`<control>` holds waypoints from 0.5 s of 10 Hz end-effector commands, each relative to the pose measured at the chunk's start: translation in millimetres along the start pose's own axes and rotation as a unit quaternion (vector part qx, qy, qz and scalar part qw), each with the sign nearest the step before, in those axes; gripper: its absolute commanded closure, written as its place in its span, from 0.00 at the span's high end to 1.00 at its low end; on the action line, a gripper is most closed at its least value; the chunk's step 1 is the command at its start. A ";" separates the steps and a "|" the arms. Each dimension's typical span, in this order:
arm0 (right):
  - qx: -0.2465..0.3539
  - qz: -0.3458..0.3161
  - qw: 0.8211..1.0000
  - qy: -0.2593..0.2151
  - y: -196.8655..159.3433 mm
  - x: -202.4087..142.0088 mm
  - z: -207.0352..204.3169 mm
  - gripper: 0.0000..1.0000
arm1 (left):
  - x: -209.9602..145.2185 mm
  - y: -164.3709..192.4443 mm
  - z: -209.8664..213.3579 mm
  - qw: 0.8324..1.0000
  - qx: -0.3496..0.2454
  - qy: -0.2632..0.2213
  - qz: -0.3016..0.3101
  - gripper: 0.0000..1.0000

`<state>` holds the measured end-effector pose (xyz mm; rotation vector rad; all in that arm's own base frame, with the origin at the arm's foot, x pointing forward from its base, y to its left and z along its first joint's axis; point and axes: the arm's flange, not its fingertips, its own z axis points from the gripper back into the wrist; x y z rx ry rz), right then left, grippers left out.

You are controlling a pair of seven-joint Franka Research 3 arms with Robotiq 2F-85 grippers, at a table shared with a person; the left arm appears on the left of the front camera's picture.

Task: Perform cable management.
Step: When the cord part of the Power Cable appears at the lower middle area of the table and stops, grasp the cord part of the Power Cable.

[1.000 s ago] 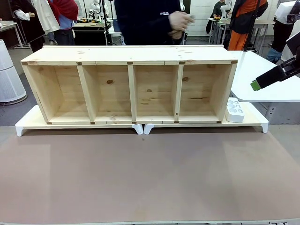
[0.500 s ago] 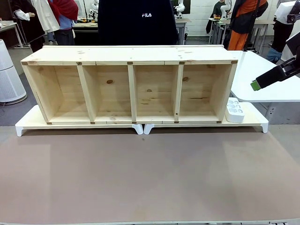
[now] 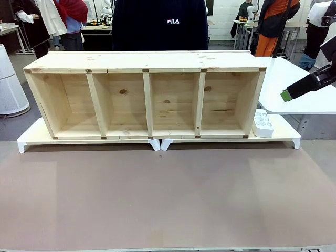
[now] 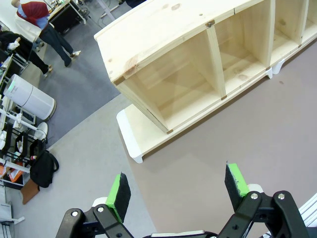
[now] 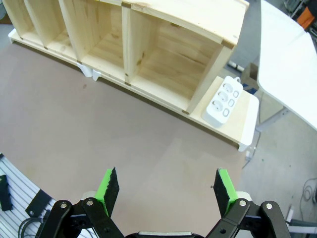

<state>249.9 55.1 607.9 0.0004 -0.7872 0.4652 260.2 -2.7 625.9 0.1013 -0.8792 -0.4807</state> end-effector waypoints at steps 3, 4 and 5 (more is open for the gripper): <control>0.000 0.000 1.000 0.001 -0.3 -0.2 -0.8 1.00 | 0.1 0.0 1.1 1.000 0.001 -0.001 0.000 1.00; 0.000 0.000 1.000 0.001 -0.3 -0.2 -0.8 1.00 | 0.1 0.0 1.1 1.000 0.001 -0.001 0.000 1.00; 0.000 0.000 1.000 0.001 -0.3 -0.2 -0.8 1.00 | 0.1 0.0 1.1 1.000 0.001 -0.001 0.000 1.00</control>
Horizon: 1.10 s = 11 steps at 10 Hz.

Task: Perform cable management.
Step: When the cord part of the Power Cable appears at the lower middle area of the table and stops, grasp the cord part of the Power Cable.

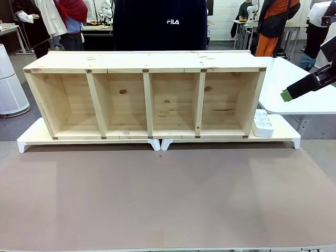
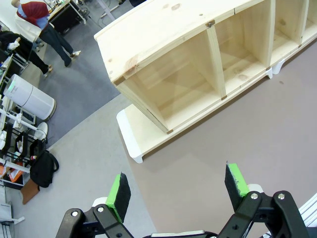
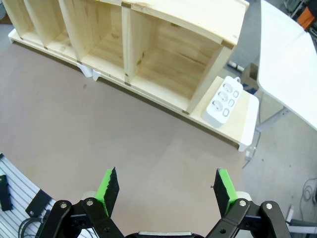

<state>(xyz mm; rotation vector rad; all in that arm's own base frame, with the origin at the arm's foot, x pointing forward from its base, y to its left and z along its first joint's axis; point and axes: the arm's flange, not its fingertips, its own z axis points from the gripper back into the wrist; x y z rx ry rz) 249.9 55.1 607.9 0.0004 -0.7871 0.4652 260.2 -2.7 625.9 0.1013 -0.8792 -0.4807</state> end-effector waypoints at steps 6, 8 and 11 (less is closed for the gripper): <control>0.000 0.000 1.000 0.001 -0.3 -0.2 -0.8 1.00 | 0.1 0.0 1.1 1.000 0.001 -0.001 0.000 1.00; 0.000 0.000 1.000 0.001 -0.3 -0.2 -0.8 1.00 | 0.1 0.0 1.1 1.000 0.001 -0.001 0.000 1.00; 0.000 0.000 1.000 0.001 -0.3 -0.2 -0.8 1.00 | 0.1 0.0 1.1 1.000 0.001 -0.001 0.000 1.00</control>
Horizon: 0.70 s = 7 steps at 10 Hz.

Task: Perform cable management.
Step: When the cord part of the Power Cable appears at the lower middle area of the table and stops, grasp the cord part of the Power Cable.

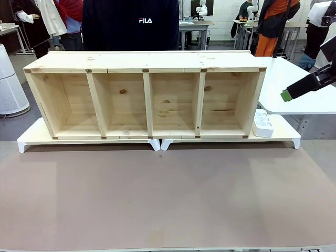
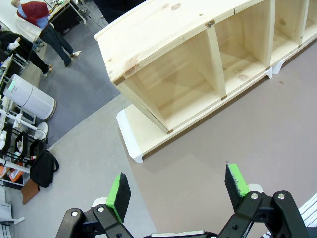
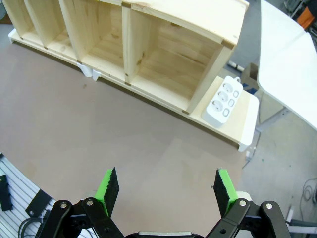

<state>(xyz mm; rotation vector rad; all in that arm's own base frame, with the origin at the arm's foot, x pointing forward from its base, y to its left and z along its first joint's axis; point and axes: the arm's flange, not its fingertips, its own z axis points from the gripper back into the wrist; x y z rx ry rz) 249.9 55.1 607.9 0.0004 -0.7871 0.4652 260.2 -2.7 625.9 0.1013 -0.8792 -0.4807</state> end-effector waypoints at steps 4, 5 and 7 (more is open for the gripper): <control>0.000 0.000 1.000 0.001 -0.3 -0.2 -0.8 1.00 | 0.1 0.0 1.1 1.000 0.001 -0.001 0.000 1.00; 0.000 0.000 1.000 0.001 -0.3 -0.2 -0.8 1.00 | 0.1 0.0 1.1 1.000 0.001 -0.001 0.000 1.00; 0.000 0.000 1.000 0.001 -0.3 -0.2 -0.8 1.00 | 0.1 0.0 1.1 1.000 0.001 -0.001 0.000 1.00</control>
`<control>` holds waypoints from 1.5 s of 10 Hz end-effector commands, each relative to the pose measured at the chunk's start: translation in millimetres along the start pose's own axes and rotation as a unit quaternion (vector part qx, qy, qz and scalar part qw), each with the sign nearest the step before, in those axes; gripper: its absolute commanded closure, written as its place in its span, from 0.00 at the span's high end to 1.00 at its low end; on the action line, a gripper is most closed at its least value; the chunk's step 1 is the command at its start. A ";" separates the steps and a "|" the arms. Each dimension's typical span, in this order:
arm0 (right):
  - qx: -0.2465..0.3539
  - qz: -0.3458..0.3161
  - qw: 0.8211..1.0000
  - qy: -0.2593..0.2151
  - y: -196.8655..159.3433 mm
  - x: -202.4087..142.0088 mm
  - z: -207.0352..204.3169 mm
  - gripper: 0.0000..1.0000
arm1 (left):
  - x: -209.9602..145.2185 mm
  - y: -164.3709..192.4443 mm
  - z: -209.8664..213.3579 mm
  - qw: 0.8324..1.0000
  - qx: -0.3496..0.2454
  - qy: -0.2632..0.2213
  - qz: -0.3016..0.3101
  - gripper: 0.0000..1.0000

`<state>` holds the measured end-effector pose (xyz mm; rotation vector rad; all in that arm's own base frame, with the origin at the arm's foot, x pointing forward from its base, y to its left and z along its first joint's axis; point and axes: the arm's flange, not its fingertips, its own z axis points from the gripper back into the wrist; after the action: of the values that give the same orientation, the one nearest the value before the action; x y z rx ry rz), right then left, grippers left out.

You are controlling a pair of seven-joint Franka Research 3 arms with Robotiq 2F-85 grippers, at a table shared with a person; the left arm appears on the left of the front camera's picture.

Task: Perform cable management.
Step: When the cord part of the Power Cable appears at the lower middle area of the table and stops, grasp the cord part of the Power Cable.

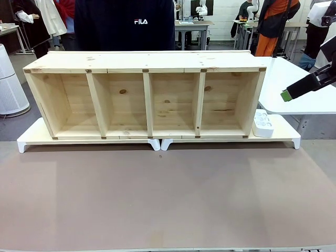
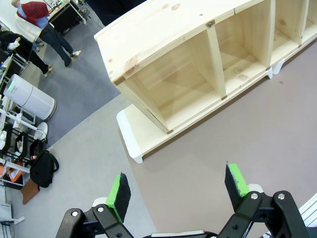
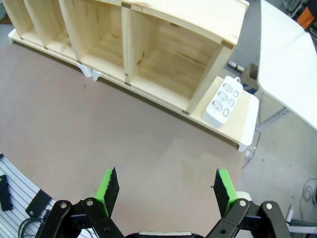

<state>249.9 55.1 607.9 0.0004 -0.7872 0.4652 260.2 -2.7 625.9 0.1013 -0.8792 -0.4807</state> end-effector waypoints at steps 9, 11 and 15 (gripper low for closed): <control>0.000 0.000 1.000 0.001 -0.3 -0.2 -0.8 1.00 | 0.1 0.0 1.1 1.000 0.001 -0.001 0.000 1.00; 0.000 0.000 1.000 0.001 -0.3 -0.2 -0.8 1.00 | 0.1 0.0 1.1 1.000 0.001 -0.001 0.000 1.00; 0.000 0.000 1.000 0.001 -0.3 -0.2 -0.8 1.00 | 0.1 0.0 1.1 1.000 0.001 -0.001 0.000 1.00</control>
<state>249.9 55.1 607.9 0.0004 -0.7871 0.4652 260.2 -2.7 625.9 0.1013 -0.8792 -0.4807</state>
